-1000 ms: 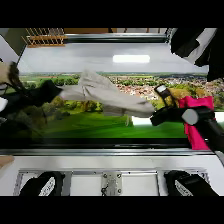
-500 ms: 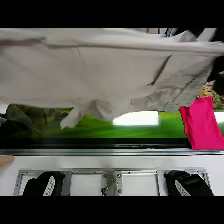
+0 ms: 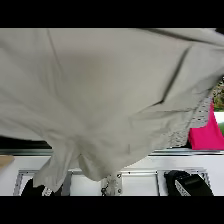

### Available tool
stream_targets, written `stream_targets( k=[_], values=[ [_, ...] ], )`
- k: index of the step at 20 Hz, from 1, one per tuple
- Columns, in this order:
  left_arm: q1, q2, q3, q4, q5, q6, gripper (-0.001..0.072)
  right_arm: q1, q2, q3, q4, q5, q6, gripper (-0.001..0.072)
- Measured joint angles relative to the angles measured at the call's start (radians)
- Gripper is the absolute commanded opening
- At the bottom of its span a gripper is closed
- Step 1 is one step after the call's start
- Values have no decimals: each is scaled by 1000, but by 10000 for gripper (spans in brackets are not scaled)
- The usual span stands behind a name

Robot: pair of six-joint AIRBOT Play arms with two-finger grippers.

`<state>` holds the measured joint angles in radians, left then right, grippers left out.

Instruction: Fold the clothes and pants, and hang the long-sleeved shirts on hangers.

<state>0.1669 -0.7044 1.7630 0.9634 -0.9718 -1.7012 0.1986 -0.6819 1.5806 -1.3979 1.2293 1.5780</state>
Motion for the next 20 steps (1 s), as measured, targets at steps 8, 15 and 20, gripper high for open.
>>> stream_targets(
  k=[8,15,20],
  values=[
    [-86,-528,-95,19,-60,3,6,1,-465,2,-41,226,98,24],
    [-162,-940,83,5,-75,10,6,-9,-787,2,-275,93,53,25],
    [-162,-1011,177,6,-153,11,6,-41,-797,1,-358,43,45,23]
  ],
)
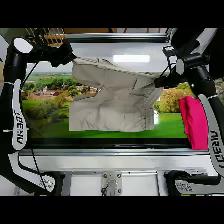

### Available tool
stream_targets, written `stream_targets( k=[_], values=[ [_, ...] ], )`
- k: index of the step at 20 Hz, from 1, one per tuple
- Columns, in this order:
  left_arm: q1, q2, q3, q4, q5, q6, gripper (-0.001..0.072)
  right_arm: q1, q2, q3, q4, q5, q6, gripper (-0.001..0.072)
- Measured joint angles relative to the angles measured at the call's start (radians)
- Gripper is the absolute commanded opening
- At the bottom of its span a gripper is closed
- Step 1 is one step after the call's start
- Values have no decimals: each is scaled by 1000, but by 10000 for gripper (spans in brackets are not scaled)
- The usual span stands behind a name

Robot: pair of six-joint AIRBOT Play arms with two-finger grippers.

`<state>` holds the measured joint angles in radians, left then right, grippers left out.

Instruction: Fold the clothes and pants, and hang the long-sleeved shirts on hangers.

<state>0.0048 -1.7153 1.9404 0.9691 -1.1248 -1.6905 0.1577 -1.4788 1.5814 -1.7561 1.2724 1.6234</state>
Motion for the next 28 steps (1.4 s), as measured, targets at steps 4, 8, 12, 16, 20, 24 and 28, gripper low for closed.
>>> stream_targets(
  k=[4,8,12,16,20,24,28],
  values=[
    [-2,122,-171,95,-22,7,6,3,58,-65,-18,-11,-1,23],
    [-2,292,-487,153,32,36,6,32,170,-238,-29,-23,-1,23],
    [-6,415,-786,169,105,55,6,58,277,-435,-29,-58,0,25],
    [-8,466,-954,152,159,66,6,66,315,-531,-29,-105,37,27],
    [-8,479,-993,122,206,69,7,61,327,-552,-32,-192,90,32],
    [-10,454,-919,98,251,70,7,-4,329,-511,-21,-327,191,66],
    [-13,357,-747,113,315,73,709,-102,331,-481,-16,-438,309,611]
  ],
)
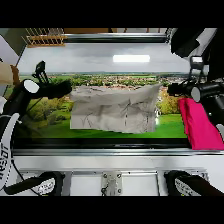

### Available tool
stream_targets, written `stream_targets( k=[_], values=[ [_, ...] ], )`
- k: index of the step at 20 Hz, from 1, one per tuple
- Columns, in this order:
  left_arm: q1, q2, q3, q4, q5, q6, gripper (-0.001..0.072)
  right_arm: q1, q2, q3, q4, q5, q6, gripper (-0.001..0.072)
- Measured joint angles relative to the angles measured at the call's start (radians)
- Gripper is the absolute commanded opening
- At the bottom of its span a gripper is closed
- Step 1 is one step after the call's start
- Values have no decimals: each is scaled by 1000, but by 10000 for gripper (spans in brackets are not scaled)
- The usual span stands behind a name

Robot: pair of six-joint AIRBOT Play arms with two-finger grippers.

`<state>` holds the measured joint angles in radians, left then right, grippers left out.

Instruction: Fold the clothes and pants, and hang the long-sleeved shirts on hangers.

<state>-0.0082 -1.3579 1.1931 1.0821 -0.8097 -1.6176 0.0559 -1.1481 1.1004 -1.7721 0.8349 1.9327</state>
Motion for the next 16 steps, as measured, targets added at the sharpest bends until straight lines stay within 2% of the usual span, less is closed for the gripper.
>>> stream_targets(
  k=[1,5,8,13,16],
  values=[
    [-3,-27,50,-26,-2,1,709,-16,2,3,29,-21,12,565],
    [34,-107,232,-63,-72,-5,709,-63,50,10,60,-42,35,565],
    [92,-92,219,-65,-149,-4,709,-75,113,5,91,23,-11,565],
    [189,54,-146,-55,-207,4,709,-80,229,-64,238,150,-152,565],
    [243,126,-398,-72,-183,3,708,-81,267,-113,315,180,-183,565]
  ],
)
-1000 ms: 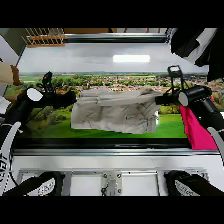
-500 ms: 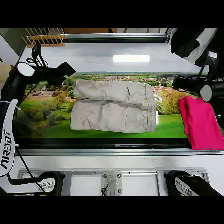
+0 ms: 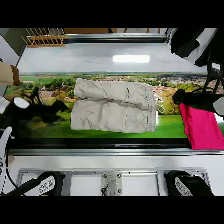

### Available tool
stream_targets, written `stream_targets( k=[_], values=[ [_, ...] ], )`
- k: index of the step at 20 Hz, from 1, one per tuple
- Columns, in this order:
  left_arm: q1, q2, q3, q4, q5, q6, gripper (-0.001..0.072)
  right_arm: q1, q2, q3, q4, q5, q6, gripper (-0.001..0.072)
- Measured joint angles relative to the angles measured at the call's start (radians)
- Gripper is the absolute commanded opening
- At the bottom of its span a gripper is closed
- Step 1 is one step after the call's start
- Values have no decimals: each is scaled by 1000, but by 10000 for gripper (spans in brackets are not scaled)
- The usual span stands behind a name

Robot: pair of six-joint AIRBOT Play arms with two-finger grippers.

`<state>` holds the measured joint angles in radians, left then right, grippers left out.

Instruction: Fold the clothes and pants, and hang the long-sleeved shirts on hangers.

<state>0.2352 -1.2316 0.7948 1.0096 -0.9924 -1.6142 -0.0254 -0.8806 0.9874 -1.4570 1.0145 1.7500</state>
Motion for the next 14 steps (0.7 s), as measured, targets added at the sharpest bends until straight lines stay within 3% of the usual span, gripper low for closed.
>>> stream_targets(
  k=[2,4,9,14],
  values=[
    [30,24,-126,-61,32,2,707,0,12,-21,40,7,-12,565],
    [43,36,-208,-124,79,13,609,1,18,-32,73,12,-20,565],
    [-30,38,-252,-208,192,31,609,2,23,-43,109,16,-25,565],
    [-127,-68,-167,-229,190,34,608,2,25,-44,116,31,-27,565]
  ],
)
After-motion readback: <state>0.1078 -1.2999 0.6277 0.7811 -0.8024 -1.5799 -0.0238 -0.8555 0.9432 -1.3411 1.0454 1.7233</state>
